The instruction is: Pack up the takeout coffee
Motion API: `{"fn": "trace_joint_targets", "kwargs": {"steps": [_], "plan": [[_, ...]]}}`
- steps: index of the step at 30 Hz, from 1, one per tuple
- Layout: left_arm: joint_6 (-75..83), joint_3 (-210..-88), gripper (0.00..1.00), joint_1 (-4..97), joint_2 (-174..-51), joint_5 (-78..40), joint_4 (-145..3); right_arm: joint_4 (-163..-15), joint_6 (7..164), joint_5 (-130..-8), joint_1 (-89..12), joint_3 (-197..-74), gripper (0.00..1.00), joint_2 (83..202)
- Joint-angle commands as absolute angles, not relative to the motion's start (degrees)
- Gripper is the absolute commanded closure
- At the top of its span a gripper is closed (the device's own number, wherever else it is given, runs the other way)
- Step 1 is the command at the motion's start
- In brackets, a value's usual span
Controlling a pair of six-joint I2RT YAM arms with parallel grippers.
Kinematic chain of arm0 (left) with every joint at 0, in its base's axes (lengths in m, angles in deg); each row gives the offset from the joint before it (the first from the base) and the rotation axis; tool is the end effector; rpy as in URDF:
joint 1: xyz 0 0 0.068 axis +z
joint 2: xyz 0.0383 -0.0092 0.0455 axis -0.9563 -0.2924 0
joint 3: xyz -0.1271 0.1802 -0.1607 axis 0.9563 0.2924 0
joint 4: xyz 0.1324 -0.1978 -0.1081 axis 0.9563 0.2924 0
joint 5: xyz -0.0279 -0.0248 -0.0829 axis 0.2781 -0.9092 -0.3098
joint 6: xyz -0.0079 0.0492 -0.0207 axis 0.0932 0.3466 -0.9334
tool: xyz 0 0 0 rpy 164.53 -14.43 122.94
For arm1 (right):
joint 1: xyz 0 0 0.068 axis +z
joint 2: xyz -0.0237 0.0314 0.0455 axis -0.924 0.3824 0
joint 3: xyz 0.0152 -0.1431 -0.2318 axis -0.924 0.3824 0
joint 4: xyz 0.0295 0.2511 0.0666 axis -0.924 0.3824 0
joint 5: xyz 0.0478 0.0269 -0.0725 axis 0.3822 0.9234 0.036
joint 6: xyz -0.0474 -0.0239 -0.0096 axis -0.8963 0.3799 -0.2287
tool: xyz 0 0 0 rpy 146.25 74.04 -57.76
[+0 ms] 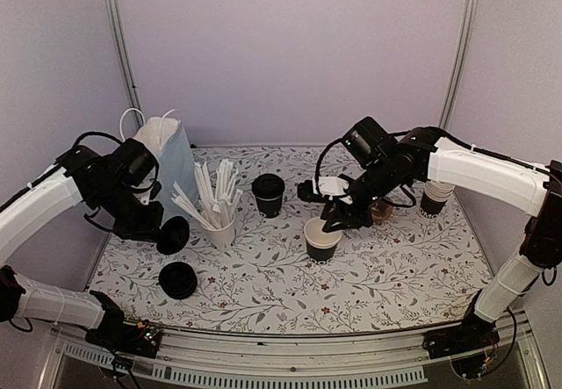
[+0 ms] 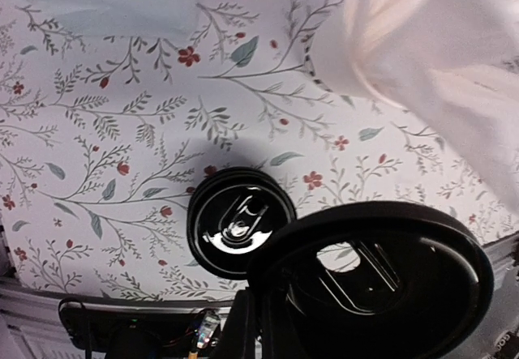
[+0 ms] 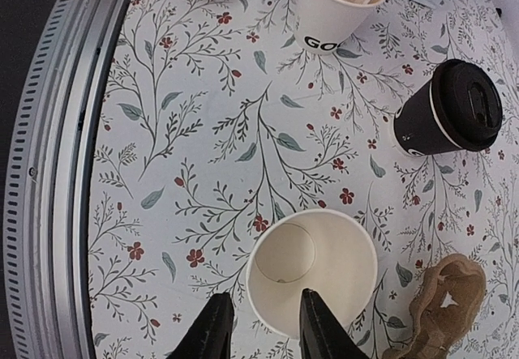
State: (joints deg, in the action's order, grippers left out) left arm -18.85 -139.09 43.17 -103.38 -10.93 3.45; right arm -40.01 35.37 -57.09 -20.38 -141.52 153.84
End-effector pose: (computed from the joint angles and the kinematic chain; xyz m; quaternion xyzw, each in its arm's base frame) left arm 0.1623 -0.0931 0.2934 -0.0411 0.9915 -0.0655 0.1049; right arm 0.2201 0.2548 0.2971 -0.7079 0.6385 0.1732 0.2475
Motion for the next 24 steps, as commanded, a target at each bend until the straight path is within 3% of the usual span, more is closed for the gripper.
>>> {"fn": "trace_joint_targets", "kwargs": {"steps": [1,9,14,19,24], "plan": [[-18.6,-141.8,1.00,43.5,-98.1,-20.7,-3.6,-37.0,35.6,-51.8,-20.5,-145.9,0.68,152.6],[-14.7,-145.4,1.00,39.0,-96.8,-29.9,-20.5,-37.1,37.4,-48.8,-20.5,-149.7,0.60,152.5],[-12.1,-149.2,1.00,35.0,-102.8,-32.3,-36.3,-38.1,38.4,-47.0,-20.5,-154.5,0.54,153.3],[-8.6,-152.5,1.00,32.4,-111.8,-33.9,-50.4,-42.1,44.9,-42.4,-20.9,-160.6,0.34,154.6],[-6.8,-156.8,1.00,32.4,-118.9,-34.3,-57.5,-40.3,50.5,-34.8,-21.5,-170.1,0.25,158.1]]}}
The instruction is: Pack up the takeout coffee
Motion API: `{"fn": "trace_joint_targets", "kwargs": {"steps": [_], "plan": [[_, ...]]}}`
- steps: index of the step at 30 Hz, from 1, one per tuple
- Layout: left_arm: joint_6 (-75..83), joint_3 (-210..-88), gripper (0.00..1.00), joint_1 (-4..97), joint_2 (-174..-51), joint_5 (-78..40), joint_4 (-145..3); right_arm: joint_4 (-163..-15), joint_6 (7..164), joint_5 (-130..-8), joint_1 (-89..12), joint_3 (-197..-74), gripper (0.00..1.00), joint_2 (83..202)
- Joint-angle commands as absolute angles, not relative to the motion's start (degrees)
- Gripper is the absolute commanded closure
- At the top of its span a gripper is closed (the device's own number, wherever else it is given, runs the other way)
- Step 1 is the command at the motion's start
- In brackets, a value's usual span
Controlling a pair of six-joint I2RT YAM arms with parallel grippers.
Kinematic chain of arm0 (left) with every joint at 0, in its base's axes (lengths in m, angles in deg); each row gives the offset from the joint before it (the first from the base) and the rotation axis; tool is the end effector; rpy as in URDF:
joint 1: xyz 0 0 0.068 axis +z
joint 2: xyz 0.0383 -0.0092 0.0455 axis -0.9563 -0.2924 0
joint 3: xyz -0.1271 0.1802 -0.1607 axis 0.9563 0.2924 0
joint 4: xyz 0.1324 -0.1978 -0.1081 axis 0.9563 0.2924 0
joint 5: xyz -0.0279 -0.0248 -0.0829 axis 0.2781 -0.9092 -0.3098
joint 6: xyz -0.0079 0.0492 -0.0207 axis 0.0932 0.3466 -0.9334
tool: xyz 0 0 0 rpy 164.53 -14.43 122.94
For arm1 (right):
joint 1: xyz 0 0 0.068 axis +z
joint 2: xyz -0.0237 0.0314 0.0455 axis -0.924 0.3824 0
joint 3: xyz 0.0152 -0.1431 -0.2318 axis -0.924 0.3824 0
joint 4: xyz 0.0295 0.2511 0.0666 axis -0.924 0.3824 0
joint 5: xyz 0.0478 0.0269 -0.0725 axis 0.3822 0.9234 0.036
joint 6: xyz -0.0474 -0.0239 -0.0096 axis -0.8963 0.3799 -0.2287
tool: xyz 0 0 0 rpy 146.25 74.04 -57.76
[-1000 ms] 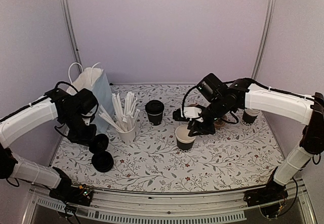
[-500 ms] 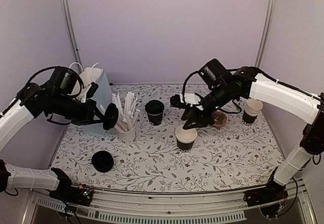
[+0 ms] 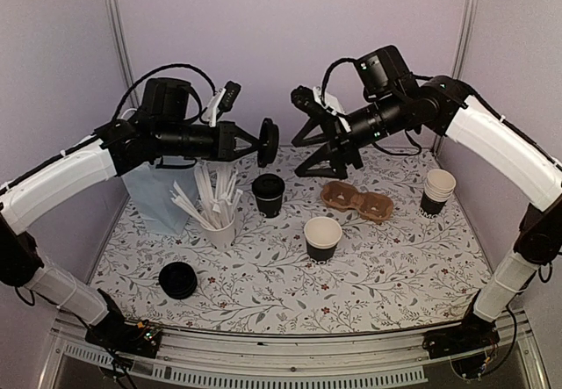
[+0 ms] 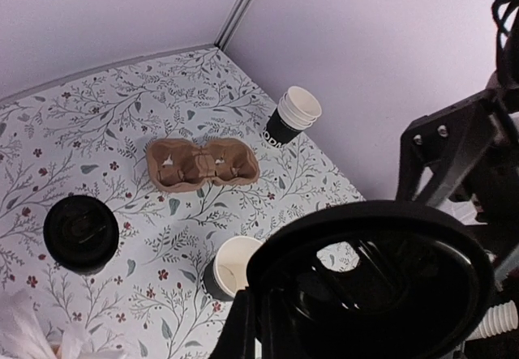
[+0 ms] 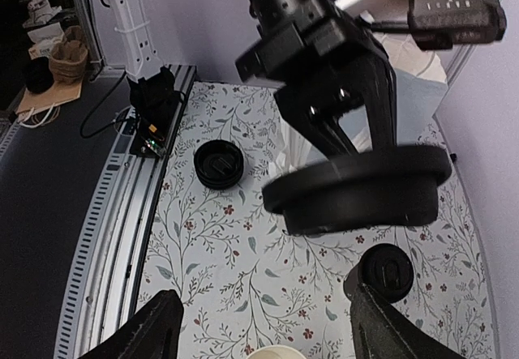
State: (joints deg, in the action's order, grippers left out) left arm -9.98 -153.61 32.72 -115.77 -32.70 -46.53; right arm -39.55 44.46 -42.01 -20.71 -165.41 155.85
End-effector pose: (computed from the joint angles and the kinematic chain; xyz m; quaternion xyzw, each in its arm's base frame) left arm 0.2285 -0.2110 0.3834 0.2065 0.8024 -0.4248 0.3647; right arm 0.2246 0.2689 0.4181 -0.6581 0.5696 0.3125 0.3806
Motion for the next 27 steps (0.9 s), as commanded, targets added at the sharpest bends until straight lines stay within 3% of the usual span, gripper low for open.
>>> {"fn": "trace_joint_targets", "kwargs": {"steps": [1,13,16,27], "plan": [[-6.4,-157.0,1.00,32.5,-119.6,-34.1,-58.9,-41.1,51.5,-33.9,-21.9,-170.2,0.23,158.1],[-10.4,-152.6,1.00,34.0,-122.1,-40.8,-74.9,-49.7,59.0,-33.4,-26.1,-169.0,0.15,157.1],[-13.6,-150.9,1.00,34.3,-122.4,-43.0,-78.8,-50.2,58.6,-33.1,-26.1,-170.3,0.01,157.6],[-24.1,-145.8,1.00,35.2,-124.0,-49.1,-92.5,-53.3,59.1,-34.9,-25.3,-174.3,0.01,159.8]]}}
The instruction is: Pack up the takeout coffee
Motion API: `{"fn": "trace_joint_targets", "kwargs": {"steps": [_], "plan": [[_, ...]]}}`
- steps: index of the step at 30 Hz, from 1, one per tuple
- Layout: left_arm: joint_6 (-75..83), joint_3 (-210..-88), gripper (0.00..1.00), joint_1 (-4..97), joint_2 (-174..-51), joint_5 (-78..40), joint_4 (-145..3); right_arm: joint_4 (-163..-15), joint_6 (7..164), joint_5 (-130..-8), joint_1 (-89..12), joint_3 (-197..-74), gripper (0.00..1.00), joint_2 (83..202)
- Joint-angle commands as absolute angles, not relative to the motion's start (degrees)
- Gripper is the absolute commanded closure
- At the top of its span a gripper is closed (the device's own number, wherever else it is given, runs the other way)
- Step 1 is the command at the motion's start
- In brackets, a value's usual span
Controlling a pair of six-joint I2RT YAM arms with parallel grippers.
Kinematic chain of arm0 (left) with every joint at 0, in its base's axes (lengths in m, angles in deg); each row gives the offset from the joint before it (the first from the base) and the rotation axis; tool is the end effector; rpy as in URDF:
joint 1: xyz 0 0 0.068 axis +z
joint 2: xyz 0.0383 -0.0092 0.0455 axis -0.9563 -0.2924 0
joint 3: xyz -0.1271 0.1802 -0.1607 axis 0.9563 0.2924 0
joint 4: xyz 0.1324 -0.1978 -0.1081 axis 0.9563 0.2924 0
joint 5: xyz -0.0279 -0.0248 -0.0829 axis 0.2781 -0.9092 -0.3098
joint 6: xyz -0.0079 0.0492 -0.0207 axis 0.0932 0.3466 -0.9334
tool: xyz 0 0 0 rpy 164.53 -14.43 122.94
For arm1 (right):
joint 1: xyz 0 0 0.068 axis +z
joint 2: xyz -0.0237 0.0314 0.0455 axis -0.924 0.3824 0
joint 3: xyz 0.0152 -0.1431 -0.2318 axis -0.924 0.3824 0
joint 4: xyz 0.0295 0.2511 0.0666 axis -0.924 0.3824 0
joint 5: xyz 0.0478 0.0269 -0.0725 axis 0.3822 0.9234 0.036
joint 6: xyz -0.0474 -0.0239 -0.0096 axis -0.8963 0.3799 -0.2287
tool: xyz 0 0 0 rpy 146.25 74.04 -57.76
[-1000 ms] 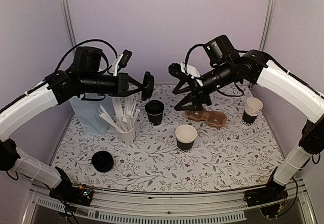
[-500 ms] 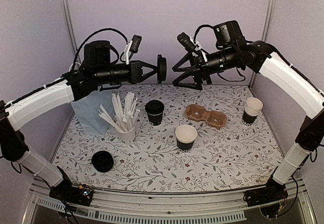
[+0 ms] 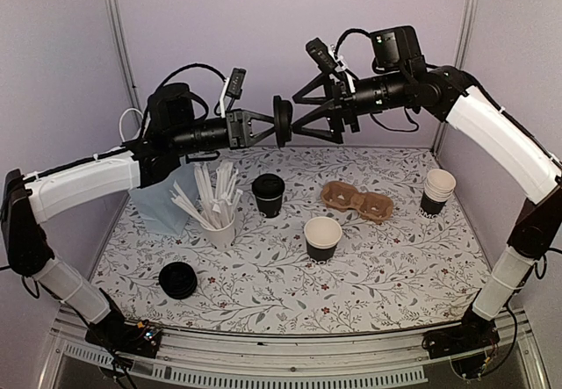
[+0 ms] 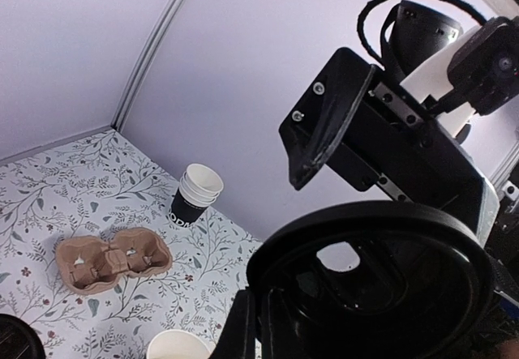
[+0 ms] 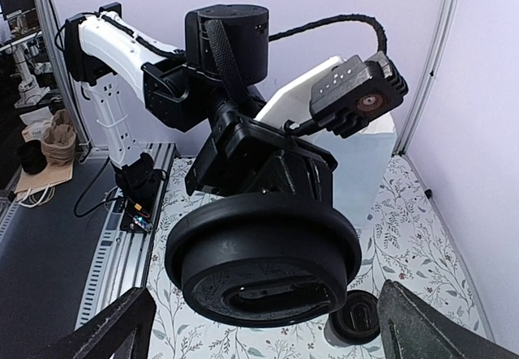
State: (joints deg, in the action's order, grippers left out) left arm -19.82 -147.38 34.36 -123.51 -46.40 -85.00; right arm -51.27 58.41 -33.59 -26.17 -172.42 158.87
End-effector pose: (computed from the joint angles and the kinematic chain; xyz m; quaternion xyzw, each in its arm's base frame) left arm 0.2658 -0.2390 0.3717 0.2346 0.6626 -0.5794 0.4124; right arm 0.2595 0.2609 0.4578 -0.5724 0.5616 0.3950 0.4482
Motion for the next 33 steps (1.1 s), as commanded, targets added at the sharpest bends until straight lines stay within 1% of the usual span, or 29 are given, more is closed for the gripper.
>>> {"fn": "trace_joint_targets", "kwargs": {"steps": [1,4,8,16,19,27,33], "plan": [[-25.1,-145.2,1.00,35.3,-124.0,-49.3,-94.2,-53.2,59.0,-35.5,-24.8,-174.3,0.01,160.0],[-28.3,-143.8,1.00,35.6,-124.4,-50.1,-98.5,-53.3,58.1,-38.7,-23.2,-174.2,0.01,160.3],[-29.7,-143.1,1.00,35.7,-125.0,-49.8,-100.4,-54.3,57.9,-43.1,-21.7,-174.2,0.01,160.6],[-32.0,-142.7,1.00,35.8,-126.1,-50.3,-103.0,-54.7,58.3,-43.4,-21.3,-174.3,0.10,160.6],[-32.5,-142.3,1.00,35.8,-126.2,-50.2,-103.7,-54.8,58.7,-42.9,-21.3,-174.3,0.12,160.4],[-34.4,-141.1,1.00,36.3,-126.3,-51.1,-106.3,-54.0,59.8,-38.1,-21.3,-174.3,0.11,159.9],[-35.7,-140.8,1.00,36.5,-126.5,-51.7,-107.7,-54.3,60.6,-38.4,-21.2,-174.5,0.12,159.7]]}}
